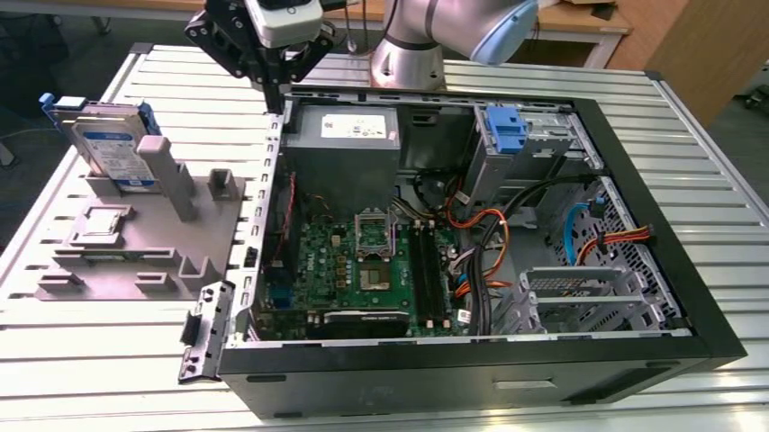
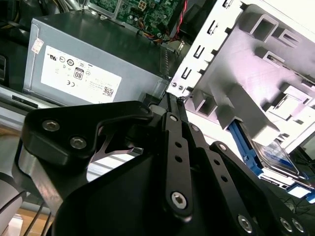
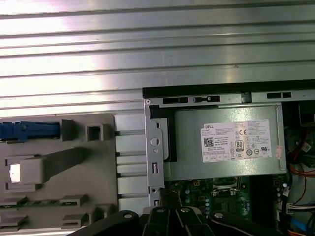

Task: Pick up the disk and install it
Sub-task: 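Reach for the disk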

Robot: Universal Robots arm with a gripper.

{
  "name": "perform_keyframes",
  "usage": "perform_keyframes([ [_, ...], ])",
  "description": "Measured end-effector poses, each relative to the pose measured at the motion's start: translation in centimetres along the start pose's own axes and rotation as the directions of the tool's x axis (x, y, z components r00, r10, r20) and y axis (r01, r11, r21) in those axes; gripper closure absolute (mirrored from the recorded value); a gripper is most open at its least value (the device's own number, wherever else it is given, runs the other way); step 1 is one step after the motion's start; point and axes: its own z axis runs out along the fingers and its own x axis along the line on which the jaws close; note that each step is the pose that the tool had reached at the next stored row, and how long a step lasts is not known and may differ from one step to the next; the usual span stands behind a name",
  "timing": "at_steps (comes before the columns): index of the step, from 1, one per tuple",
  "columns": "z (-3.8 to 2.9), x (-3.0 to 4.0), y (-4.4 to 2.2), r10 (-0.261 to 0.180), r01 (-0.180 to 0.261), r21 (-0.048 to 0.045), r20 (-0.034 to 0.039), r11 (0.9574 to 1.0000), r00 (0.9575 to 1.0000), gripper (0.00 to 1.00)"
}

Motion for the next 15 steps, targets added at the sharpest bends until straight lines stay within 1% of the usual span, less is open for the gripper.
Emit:
perform_keyframes([
  [15,0.05,0.43,-0.04,0.000,0.000,0.0001,-0.0018,1.0000,1.0000,0.90],
])
